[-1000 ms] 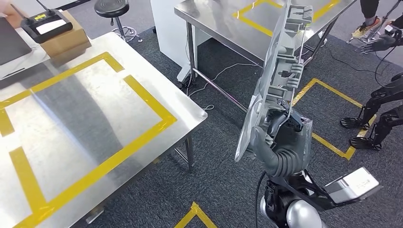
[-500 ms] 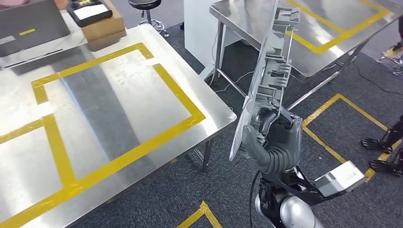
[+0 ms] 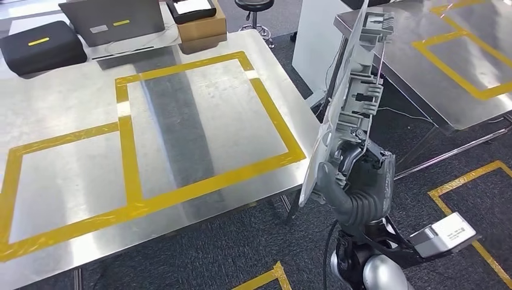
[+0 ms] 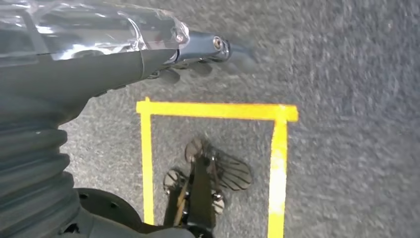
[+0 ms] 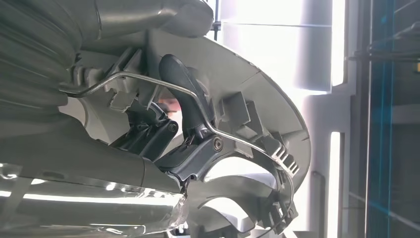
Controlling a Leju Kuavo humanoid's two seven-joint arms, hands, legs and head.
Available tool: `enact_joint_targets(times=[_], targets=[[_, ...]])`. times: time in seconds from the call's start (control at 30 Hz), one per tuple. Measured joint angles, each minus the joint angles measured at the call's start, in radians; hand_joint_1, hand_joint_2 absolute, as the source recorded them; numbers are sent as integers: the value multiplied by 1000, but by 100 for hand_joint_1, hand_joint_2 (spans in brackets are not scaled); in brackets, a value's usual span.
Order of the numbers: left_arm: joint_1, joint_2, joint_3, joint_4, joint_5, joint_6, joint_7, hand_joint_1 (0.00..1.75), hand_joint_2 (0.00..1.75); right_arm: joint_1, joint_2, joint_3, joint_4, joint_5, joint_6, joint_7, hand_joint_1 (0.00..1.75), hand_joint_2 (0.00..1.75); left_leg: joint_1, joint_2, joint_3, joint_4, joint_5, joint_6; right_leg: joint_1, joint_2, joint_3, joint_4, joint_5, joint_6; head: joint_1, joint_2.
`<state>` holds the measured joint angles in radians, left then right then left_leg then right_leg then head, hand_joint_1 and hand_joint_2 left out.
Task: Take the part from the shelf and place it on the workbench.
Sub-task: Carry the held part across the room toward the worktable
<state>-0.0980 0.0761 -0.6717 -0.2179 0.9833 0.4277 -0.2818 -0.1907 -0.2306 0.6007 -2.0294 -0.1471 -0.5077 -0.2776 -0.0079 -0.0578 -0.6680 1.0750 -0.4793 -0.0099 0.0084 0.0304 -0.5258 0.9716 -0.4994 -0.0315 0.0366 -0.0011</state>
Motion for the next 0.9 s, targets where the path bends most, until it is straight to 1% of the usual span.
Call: enact_joint_targets(times=[0.03,0.07,0.1,0.13,0.17,0.2,0.23,0.27,0.3,0.33,0.37,0.4,0.43,0.47,0.5,0.53,0.57,0.6,0.63,0.67,0.7,0.73,0.77,0.8,0.83,0.87,0.9], targets=[[-1,1,0,0,0,0,0,0,175,0,0,0,0,0,0,0,154,175,1,37,-22,46,-29,-4,-2,-14,4,-9,5,0,-5,0],[-2,1,0,0,0,0,0,0,175,1,1,0,0,0,0,1,154,175,6,55,-50,104,-61,-11,-2,-27,6,-12,6,-1,-10,0],[-2,1,0,0,0,0,0,0,175,1,1,0,1,0,0,2,154,175,13,59,-76,160,-84,-19,-4,-42,6,-13,6,0,-13,0],[-2,0,0,0,0,0,0,0,175,3,1,0,1,0,0,3,154,175,21,59,-92,195,-92,-27,-7,-56,6,-12,4,2,-18,0],[-1,0,-1,0,0,0,-1,0,175,4,1,0,1,0,0,5,154,175,28,62,-90,196,-83,-36,-10,-70,6,-10,2,6,-23,0],[0,0,-1,0,0,0,-1,0,175,5,1,0,1,-1,0,6,154,175,34,69,-69,161,-58,-44,-13,-84,6,-7,-1,12,-28,0],[0,0,-1,0,0,0,-2,0,175,5,1,0,1,-1,0,6,154,175,40,87,-33,99,-27,-53,-17,-96,6,-1,-7,20,-33,0],[0,0,-1,0,0,0,-3,0,175,5,0,0,1,-1,0,7,154,175,39,115,2,41,-7,-57,-18,-106,5,6,-14,30,-38,0],[0,-1,-1,0,0,0,-4,0,175,5,0,0,1,-1,1,8,154,175,37,137,27,-3,4,-54,-18,-114,4,16,-21,39,-42,0],[0,-2,-1,0,0,-1,-6,0,175,4,0,0,1,-1,1,8,154,175,34,153,39,-26,5,-46,-17,-120,5,23,-26,47,-41,0],[1,-3,-1,-1,0,-1,-8,0,175,4,1,1,1,-1,2,9,154,175,28,156,39,-27,-1,-33,-16,-126,6,26,-29,53,-40,0],[1,-3,-1,0,0,-2,-9,0,175,4,1,1,1,-1,3,10,154,175,27,145,36,-28,0,-21,-18,-132,8,27,-31,57,-37,0],[1,-3,-1,0,0,-2,-9,0,175,4,1,1,1,-1,3,10,154,175,27,135,36,-28,-1,-12,-21,-133,9,27,-35,61,-35,0],[0,-2,-1,0,1,-2,-9,0,175,4,1,1,1,-1,3,10,154,175,26,123,36,-28,0,-5,-25,-121,7,36,-46,64,-33,0],[-1,-2,-1,0,1,-2,-9,0,175,5,1,1,1,-1,3,10,154,175,27,110,36,-29,1,1,-27,-101,-3,65,-69,67,-30,0],[-3,-2,-1,0,1,-2,-10,0,175,7,1,0,1,-1,3,11,154,175,26,97,37,-30,2,7,-28,-76,-25,117,-101,67,-25,0],[-4,-2,-1,0,1,-2,-10,0,175,10,1,1,1,0,3,11,154,175,24,84,37,-29,2,11,-27,-55,-55,186,-135,66,-19,0],[-5,-3,-1,0,1,-2,-11,0,175,14,0,1,2,0,3,13,154,175,20,69,38,-29,3,15,-25,-45,-89,258,-163,63,-14,0],[-6,-3,-1,0,1,-2,-11,0,175,17,0,1,3,0,3,15,154,175,17,53,38,-29,3,18,-23,-40,-116,310,-175,59,-9,0],[-6,-3,-1,0,1,-2,-12,0,175,19,0,1,4,0,3,17,154,175,14,36,39,-29,4,20,-20,-38,-128,327,-167,52,-5,0],[-6,-4,-1,0,1,-2,-12,0,175,20,0,1,5,0,3,18,154,175,11,19,40,-29,5,22,-16,-33,-125,307,-141,43,-1,0],[-6,-4,-1,0,2,-2,-12,0,175,20,0,1,6,0,3,19,154,175,10,1,41,-29,6,23,-11,-22,-106,251,-100,33,2,0],[-6,-5,-1,0,2,-2,-12,0,175,20,0,1,6,1,3,19,154,175,9,-15,41,-29,7,24,-6,2,-81,183,-61,22,4,0],[-6,-7,-1,0,2,-2,-12,0,175,20,0,0,6,1,3,19,154,175,9,-32,39,-29,9,23,-4,25,-59,123,-32,13,4,0],[-6,-9,-1,0,2,-2,-12,0,175,19,0,0,6,1,3,19,154,175,11,-46,36,-28,11,20,-2,44,-42,80,-16,8,4,0],[-5,-11,-1,0,3,-2,-12,0,175,19,0,0,6,1,2,20,154,175,13,-60,33,-28,14,16,-1,54,-34,61,-14,4,5,0],[-4,-12,-1,0,4,-2,-12,0,175,19,-1,0,6,2,1,20,154,175,15,-72,29,-30,18,9,0,47,-31,54,-15,3,6,0]])
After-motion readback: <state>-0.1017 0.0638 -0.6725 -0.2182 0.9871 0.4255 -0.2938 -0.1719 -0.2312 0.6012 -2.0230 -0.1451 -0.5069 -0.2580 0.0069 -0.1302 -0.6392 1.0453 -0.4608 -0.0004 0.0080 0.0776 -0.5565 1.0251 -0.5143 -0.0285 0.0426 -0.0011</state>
